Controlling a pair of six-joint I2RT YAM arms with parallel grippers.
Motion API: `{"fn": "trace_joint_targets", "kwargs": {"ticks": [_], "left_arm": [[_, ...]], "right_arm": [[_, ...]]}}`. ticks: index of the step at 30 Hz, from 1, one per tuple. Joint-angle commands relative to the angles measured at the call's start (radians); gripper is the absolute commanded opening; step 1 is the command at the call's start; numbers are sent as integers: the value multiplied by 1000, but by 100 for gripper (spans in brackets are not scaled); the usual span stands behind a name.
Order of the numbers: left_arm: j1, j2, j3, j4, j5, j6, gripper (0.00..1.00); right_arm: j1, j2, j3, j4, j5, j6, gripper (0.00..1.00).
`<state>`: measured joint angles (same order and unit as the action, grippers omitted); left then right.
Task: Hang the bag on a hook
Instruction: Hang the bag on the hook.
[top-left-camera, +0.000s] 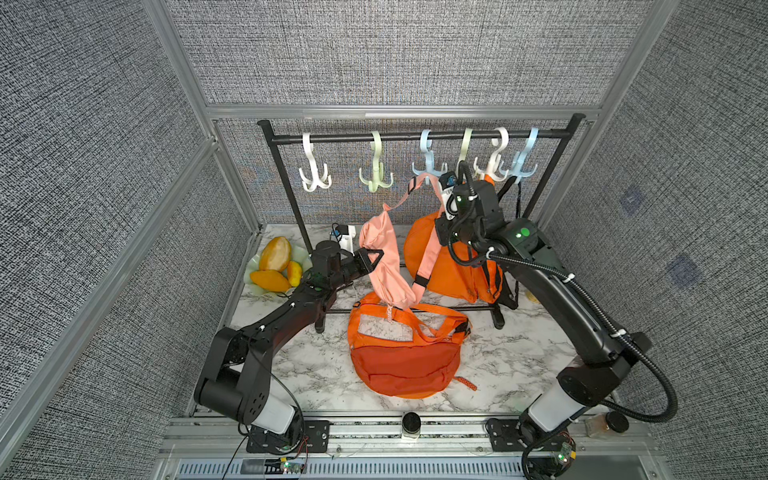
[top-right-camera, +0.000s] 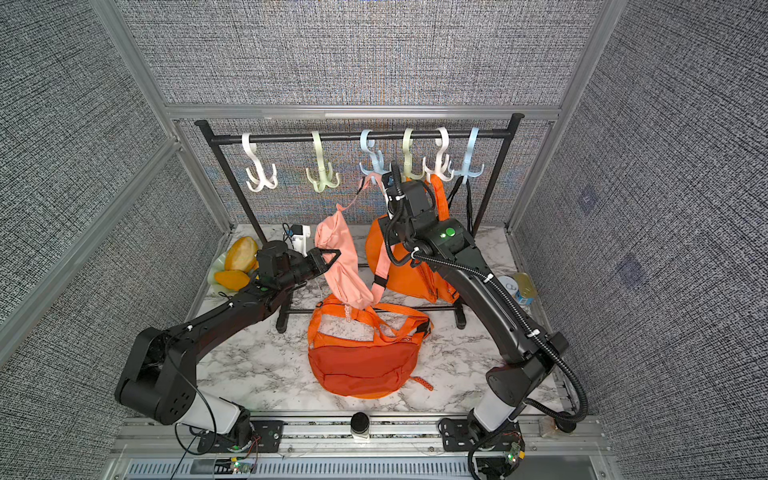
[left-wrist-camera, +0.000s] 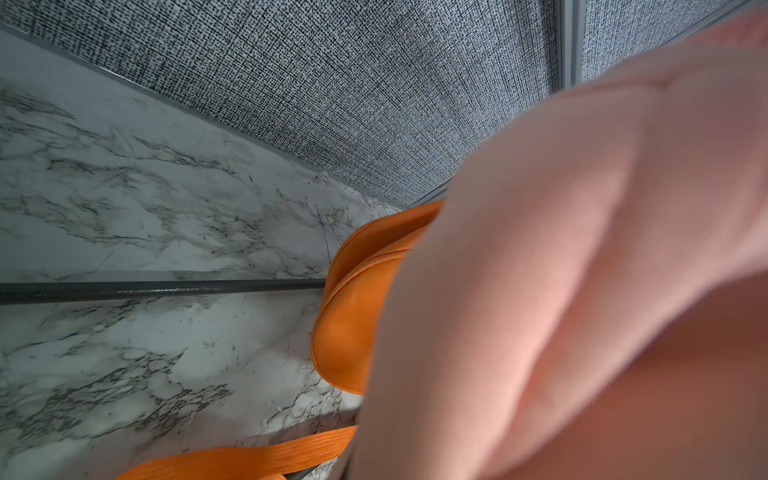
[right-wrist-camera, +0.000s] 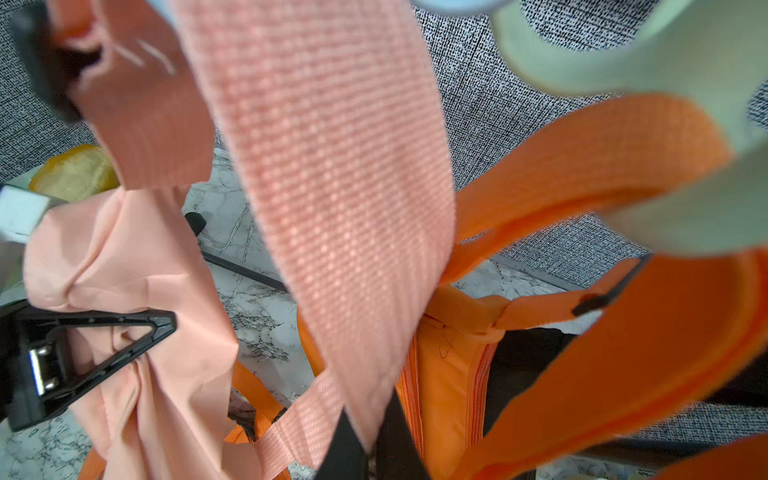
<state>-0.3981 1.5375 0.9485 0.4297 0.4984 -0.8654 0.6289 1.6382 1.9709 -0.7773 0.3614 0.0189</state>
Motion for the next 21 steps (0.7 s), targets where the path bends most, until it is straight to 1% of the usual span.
{"fn": "trace_joint_targets", "kwargs": {"ticks": [1, 4, 9, 12, 14, 15, 16, 17, 19, 20, 21], "left_arm": [[11, 46, 20, 54, 59, -27, 0], [23, 92, 27, 105, 104, -64, 0], [22, 108, 46, 92, 88, -45, 0], [22, 121, 70, 70, 85, -28, 0], [23, 142, 95, 44, 87, -15, 1], [22, 153, 107, 30, 88, -7, 8], [22, 165, 125, 4, 88, 9, 23], [22, 177, 145, -24, 88, 26, 34], [23, 186, 174, -71, 79, 56, 53], [22, 185, 185, -97, 68, 72, 61], [23, 184, 196, -120, 58, 89, 67]], "right_arm": [[-2, -18, -8, 4, 17, -2, 9], [-3, -38, -25, 6, 23, -8, 12], [-2, -85, -79, 31, 43, -12, 21], [-3, -112, -113, 45, 40, -7, 33], [-1, -130, -136, 54, 32, 1, 39], [0, -136, -143, 57, 31, 4, 41], [2, -145, -155, 59, 27, 5, 42], [4, -155, -163, 61, 28, 8, 42], [9, -172, -178, 61, 31, 7, 43], [11, -182, -187, 62, 32, 7, 43], [14, -193, -195, 63, 34, 9, 44]]}}
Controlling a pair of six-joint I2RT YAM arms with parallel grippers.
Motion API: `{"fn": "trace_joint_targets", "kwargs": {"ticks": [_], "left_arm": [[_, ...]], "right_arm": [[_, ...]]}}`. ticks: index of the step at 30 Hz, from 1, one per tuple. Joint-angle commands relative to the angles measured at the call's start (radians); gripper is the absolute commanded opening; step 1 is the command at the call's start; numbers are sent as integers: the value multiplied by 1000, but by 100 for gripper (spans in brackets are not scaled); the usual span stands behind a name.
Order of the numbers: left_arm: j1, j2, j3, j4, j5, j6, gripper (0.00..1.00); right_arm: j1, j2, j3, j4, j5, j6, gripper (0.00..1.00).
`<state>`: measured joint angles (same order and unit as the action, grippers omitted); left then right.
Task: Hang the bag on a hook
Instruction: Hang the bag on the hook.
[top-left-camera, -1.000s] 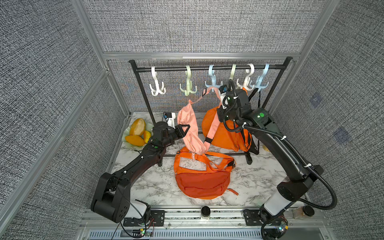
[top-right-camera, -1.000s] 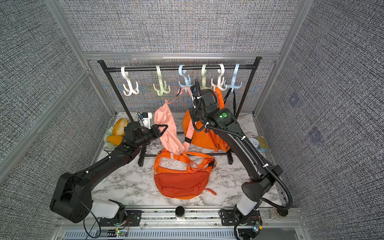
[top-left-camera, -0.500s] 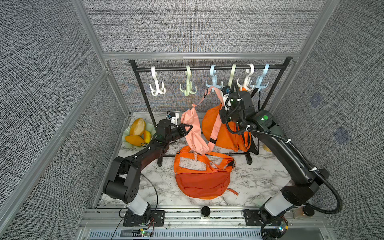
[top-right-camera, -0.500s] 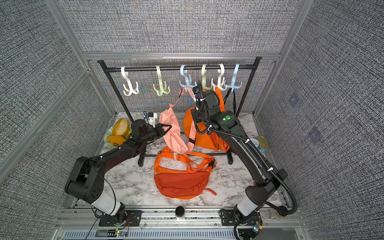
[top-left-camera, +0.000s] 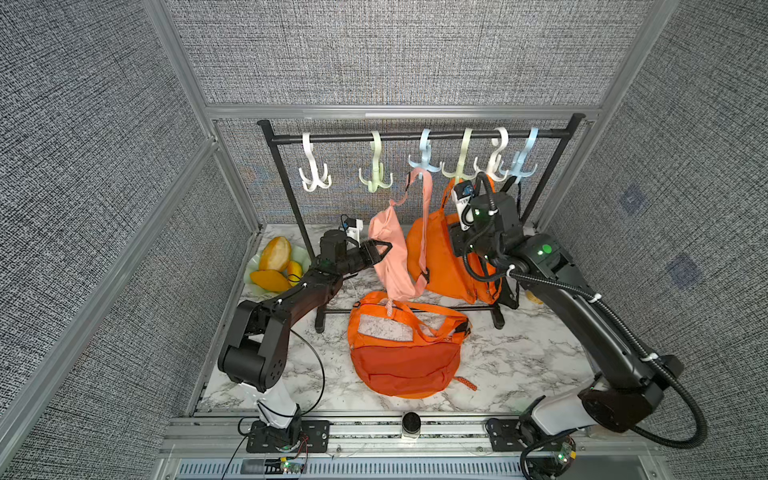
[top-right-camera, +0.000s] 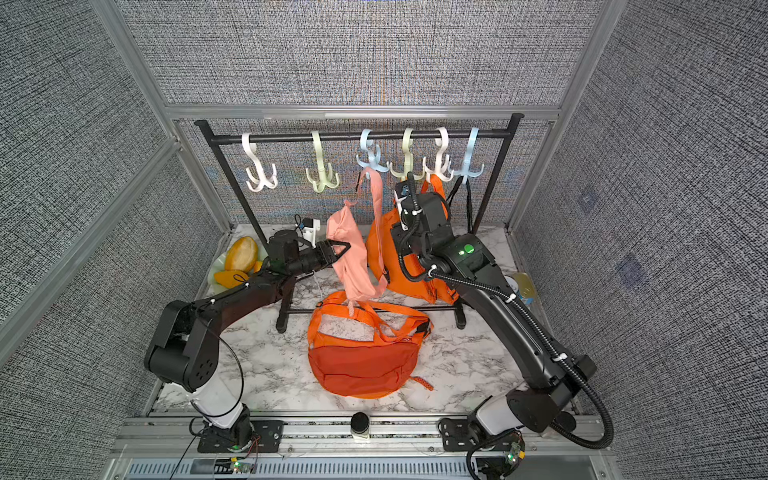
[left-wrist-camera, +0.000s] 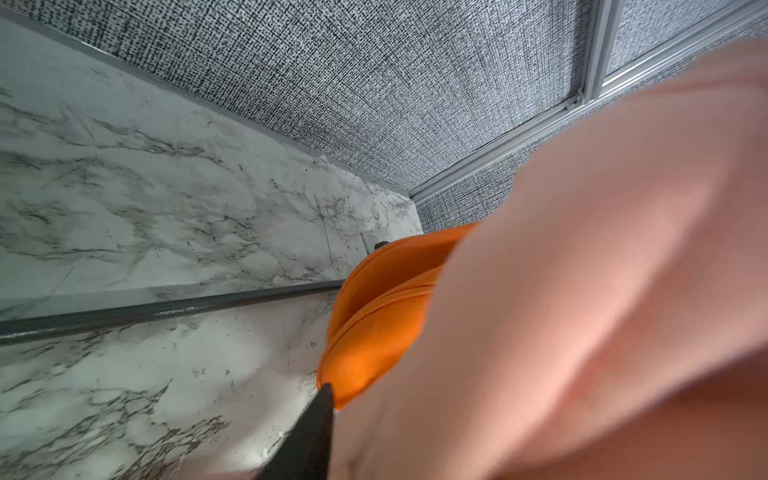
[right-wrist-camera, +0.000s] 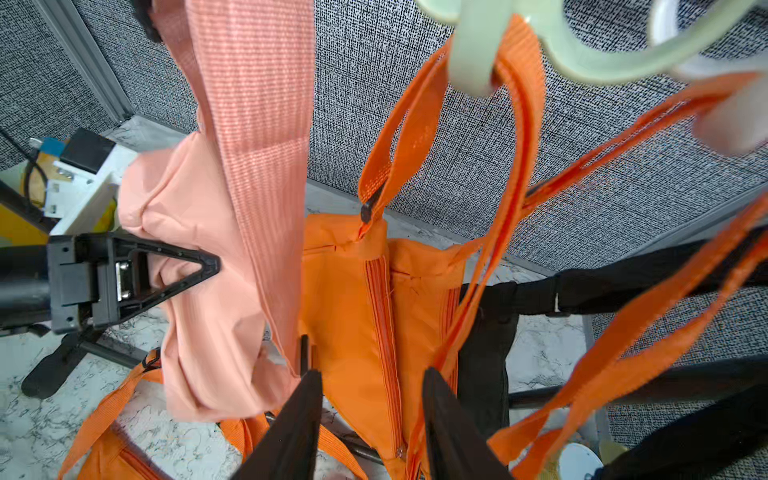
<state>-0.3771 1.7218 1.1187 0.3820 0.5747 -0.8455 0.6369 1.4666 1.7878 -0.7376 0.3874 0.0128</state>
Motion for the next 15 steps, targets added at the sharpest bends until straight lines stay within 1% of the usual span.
{"fn": "trace_joint_targets", "kwargs": {"ticks": [1, 2, 3, 4, 7, 12, 15], "left_arm": [[1, -1, 39, -101, -28, 87, 73], [1, -1, 56, -136, -39, 106, 78], [2, -1, 70, -164, -49, 121, 97], [2, -5, 82, -195, -62, 134, 99], [1, -32, 95, -248, -93, 168, 99], [4, -112, 99, -331, -176, 242, 99], [19, -165, 76, -341, -179, 266, 99]], "right_arm": [[7, -32, -21, 27, 9, 17, 44], [10, -44, -33, 31, 10, 19, 44], [13, -54, -41, 33, 11, 19, 45], [17, -61, -50, 36, 11, 21, 46], [32, -83, -66, 37, 23, 20, 49], [66, -107, -106, 43, 63, -3, 58], [103, -125, -142, 47, 80, -28, 65]]}}
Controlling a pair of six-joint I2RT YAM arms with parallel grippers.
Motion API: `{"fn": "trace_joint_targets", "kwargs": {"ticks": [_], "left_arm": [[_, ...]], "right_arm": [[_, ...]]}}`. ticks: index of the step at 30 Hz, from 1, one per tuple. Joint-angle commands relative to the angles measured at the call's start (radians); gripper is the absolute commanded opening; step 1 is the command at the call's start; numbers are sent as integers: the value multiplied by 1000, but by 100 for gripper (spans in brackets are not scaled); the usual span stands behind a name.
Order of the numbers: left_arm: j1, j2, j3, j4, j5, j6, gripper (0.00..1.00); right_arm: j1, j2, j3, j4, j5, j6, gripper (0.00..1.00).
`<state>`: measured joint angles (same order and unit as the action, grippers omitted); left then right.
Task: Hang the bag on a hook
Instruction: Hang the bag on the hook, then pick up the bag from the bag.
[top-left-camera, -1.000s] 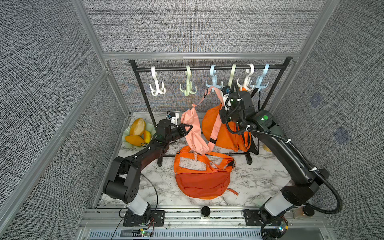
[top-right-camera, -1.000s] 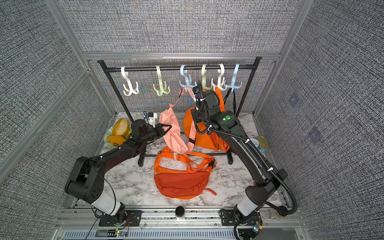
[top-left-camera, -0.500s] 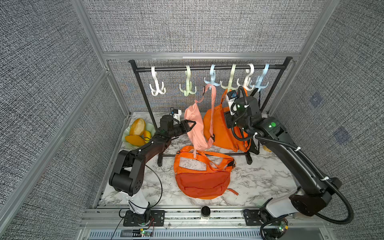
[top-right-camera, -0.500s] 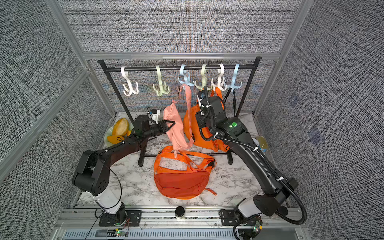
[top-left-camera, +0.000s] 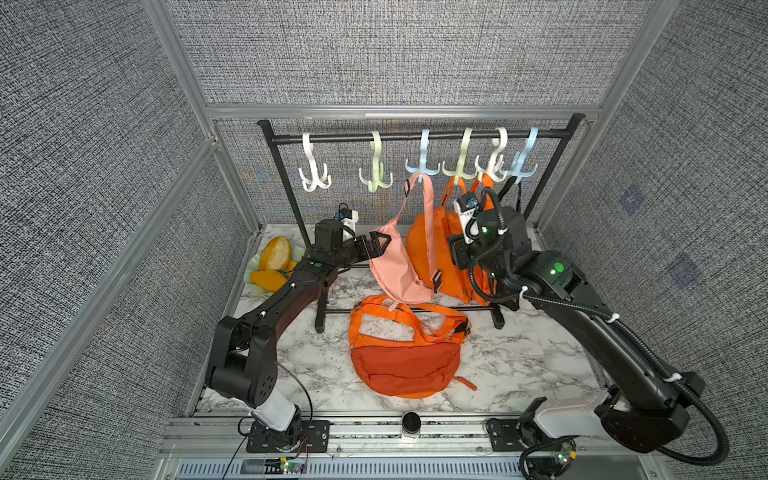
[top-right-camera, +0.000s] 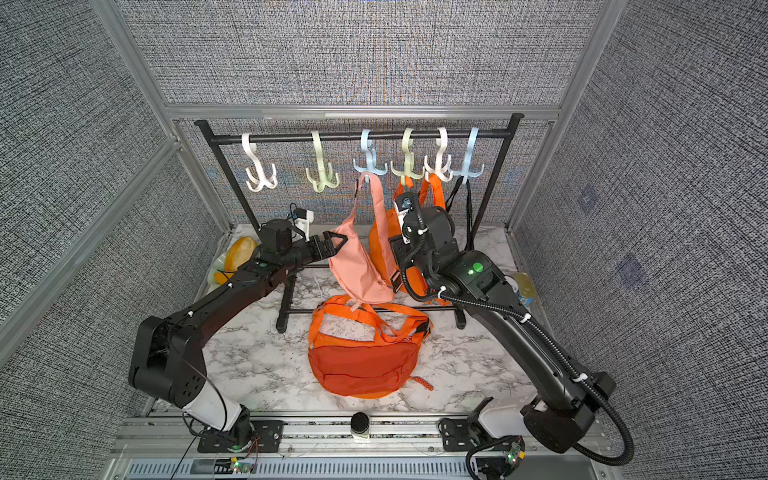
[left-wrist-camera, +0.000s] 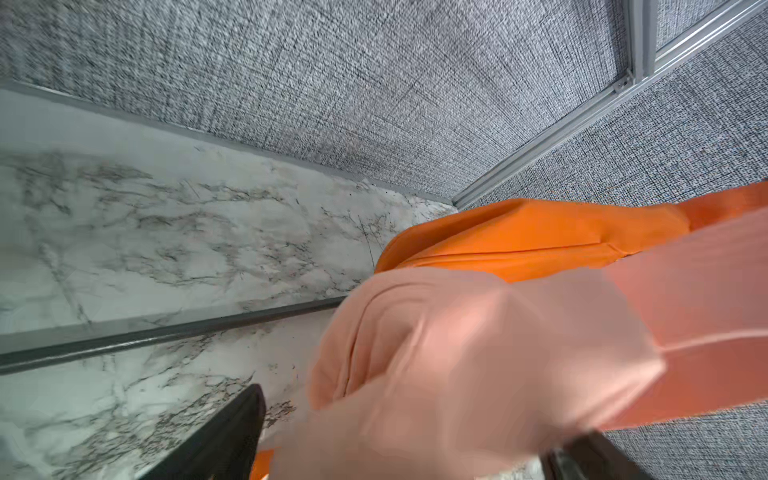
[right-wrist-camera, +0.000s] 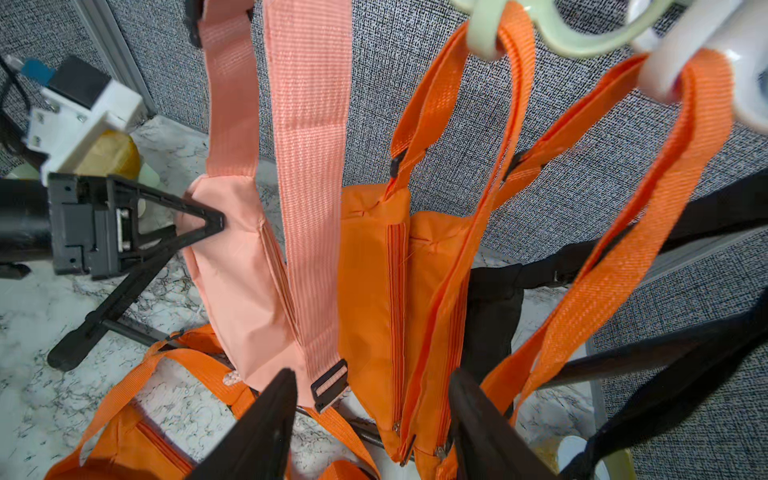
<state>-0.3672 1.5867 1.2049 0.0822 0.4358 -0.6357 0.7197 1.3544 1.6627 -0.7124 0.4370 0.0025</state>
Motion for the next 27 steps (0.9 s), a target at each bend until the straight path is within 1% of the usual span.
{"fn": "trace_joint_targets", "kwargs": {"ticks": [1, 4, 7, 9, 12, 15, 20, 21, 23, 27], "left_arm": [[16, -51, -23, -42, -40, 59, 99], [41, -120, -79, -18, -31, 58, 99], [69, -208, -148, 24, -4, 42, 99], [78, -267, -197, 46, -5, 35, 99], [88, -341, -255, 47, -18, 29, 99], [102, -406, -303, 42, -9, 14, 99], [157, -492, -394, 96, 111, -37, 99], [170, -509, -407, 99, 124, -44, 99], [188, -541, -428, 96, 134, -53, 99], [218, -607, -480, 101, 160, -90, 99]], "right_arm": [[38, -22, -35, 24, 36, -28, 66], [96, -75, -125, 48, -18, -82, 69], [130, -130, -210, 23, -150, -87, 79], [150, -136, -241, -19, -216, -81, 81], [196, -129, -303, -49, -279, -76, 83], [239, -107, -370, -63, -387, -77, 85], [284, -25, -418, -146, -531, -90, 90], [301, 1, -417, -154, -543, -87, 92], [343, 49, -416, -146, -548, -76, 93], [429, 203, -382, -124, -489, -31, 91]]}}
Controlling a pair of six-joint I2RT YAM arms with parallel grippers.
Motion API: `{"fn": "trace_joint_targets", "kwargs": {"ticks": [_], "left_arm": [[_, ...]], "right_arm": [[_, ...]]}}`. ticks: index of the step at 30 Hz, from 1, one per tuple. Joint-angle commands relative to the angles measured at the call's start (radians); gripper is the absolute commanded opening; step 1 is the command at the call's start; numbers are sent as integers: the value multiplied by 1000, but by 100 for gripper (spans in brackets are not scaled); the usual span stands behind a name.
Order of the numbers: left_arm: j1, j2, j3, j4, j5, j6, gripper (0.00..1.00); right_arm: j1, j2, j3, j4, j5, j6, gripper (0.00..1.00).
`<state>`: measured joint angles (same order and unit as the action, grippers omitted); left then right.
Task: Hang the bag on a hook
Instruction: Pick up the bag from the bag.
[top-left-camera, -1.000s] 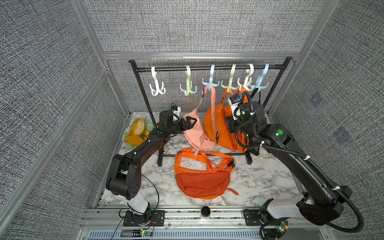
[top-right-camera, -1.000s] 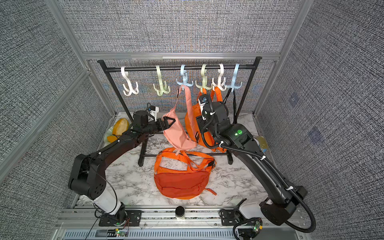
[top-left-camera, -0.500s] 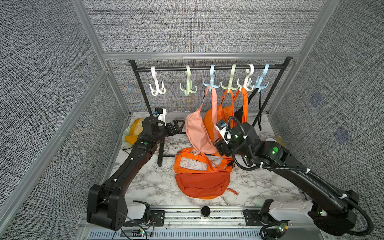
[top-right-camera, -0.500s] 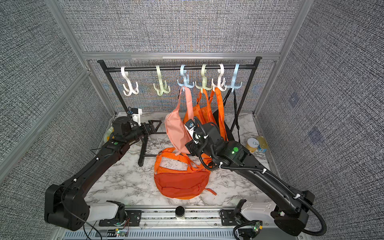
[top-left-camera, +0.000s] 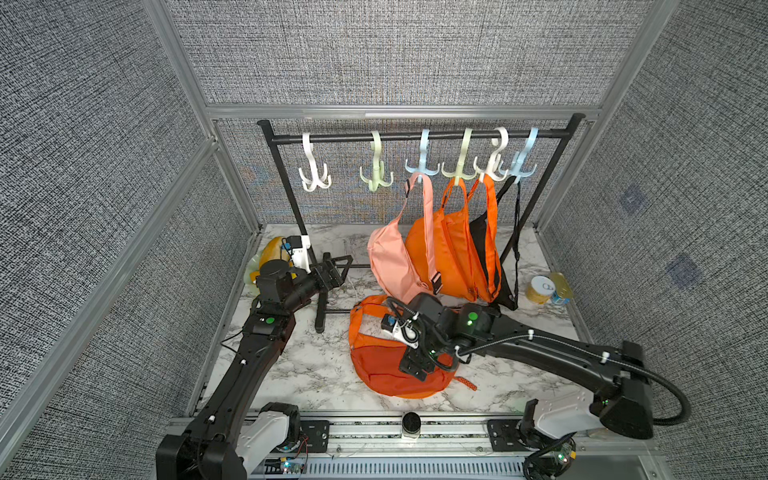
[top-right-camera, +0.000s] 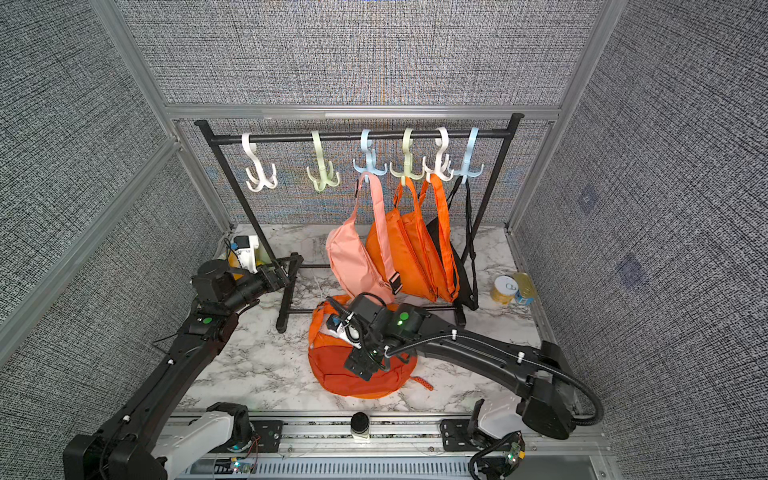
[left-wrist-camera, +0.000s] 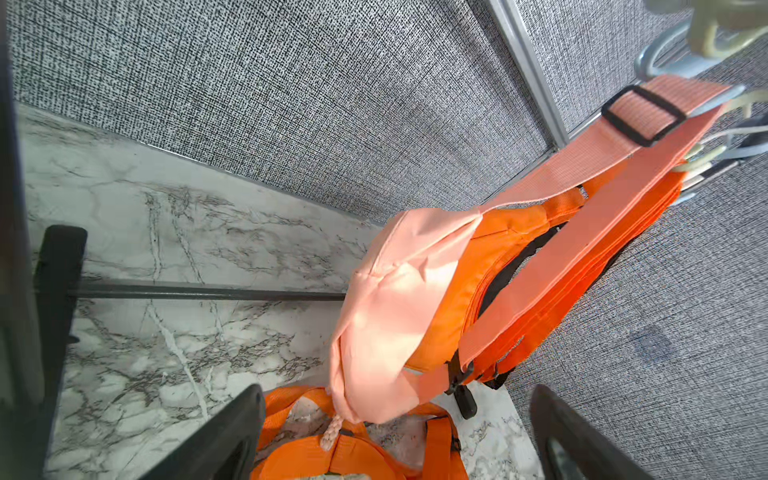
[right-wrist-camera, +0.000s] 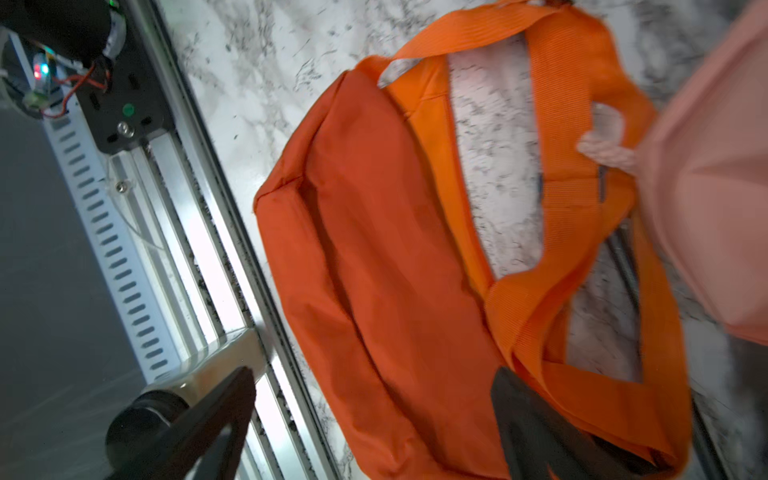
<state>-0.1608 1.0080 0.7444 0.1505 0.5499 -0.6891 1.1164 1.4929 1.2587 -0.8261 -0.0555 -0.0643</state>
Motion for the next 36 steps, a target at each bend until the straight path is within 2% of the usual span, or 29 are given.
{"fn": "trace_joint_targets", "kwargs": {"ticks": [1, 6, 10, 12, 14, 16, 17, 19, 20, 29, 36], "left_arm": [[18, -52, -32, 35, 52, -47, 99], [38, -164, -42, -45, 44, -36, 99], [49, -221, -46, -100, 35, -24, 99], [52, -238, -52, -108, 34, -24, 99], [53, -247, -53, -116, 35, -23, 99], [56, -252, -45, -121, 33, -20, 99], [57, -253, -40, -122, 34, -20, 99], [57, -255, -31, -121, 36, -17, 100], [59, -254, -28, -120, 39, -15, 99], [59, -310, -28, -88, 61, 7, 99], [50, -322, -23, -57, 135, -7, 99]], "right_arm": [[49, 108, 34, -10, 1, 47, 90], [125, 254, 69, 5, 37, 62, 86], [143, 322, 86, 16, 115, 82, 83], [145, 339, 88, 17, 118, 82, 78], [146, 346, 92, 19, 114, 83, 60], [151, 345, 96, 20, 121, 86, 31], [151, 341, 96, 23, 123, 87, 21], [151, 311, 85, 42, 102, 81, 5], [150, 293, 77, 54, 99, 81, 0], [43, 36, 58, 144, 114, 84, 0], [-83, -180, 4, 355, 85, 138, 0]]}}
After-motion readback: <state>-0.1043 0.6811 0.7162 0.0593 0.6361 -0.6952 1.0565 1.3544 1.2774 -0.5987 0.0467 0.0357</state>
